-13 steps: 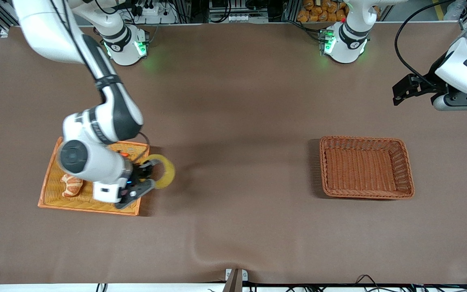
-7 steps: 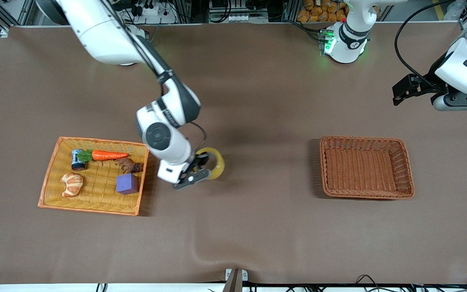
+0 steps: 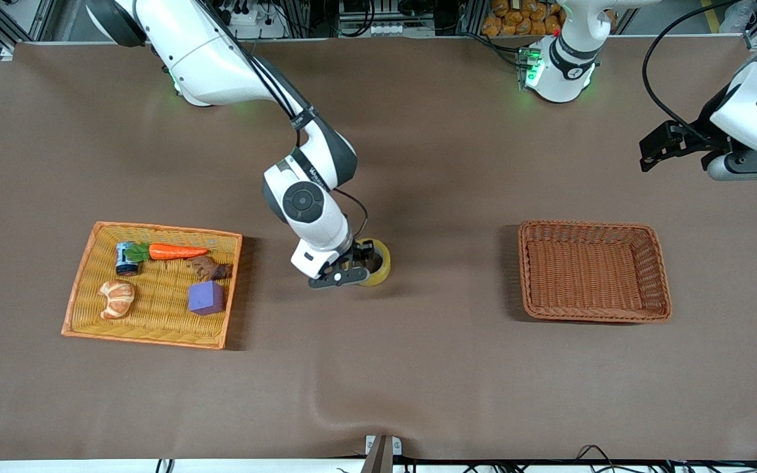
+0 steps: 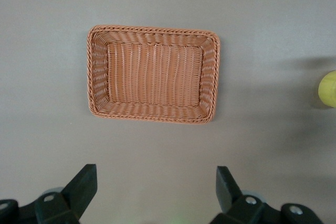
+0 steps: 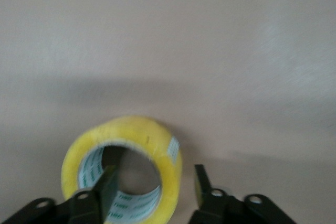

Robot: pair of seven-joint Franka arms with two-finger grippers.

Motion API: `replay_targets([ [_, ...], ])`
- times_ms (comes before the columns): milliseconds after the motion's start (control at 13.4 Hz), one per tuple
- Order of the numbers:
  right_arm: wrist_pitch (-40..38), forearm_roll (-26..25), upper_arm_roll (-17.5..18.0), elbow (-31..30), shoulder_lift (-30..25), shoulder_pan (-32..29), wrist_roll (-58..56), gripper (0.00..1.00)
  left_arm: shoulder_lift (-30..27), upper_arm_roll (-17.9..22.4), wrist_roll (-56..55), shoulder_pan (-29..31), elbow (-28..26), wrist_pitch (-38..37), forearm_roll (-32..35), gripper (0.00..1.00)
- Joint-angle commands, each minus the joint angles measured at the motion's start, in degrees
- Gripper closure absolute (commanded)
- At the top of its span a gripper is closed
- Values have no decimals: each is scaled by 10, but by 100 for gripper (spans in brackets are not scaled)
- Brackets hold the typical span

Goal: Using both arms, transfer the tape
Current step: 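Lift the tape roll and carry it toward the table middle, then set the tape roll on the table and open the right gripper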

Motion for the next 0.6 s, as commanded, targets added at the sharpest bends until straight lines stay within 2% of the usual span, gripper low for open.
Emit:
replay_targets([
  [0,-64,3,4,-3,-38,-59,-2,0,1,-1,-10,5,10,-10,10,0],
  [225,-135,4,4,0,-71,-136,-39,0,1,0,-12,5,11,-10,9,0],
  [524,-210,5,4,-4,-114,-245,-251,0,1,-3,-12,0,13,-10,9,0],
])
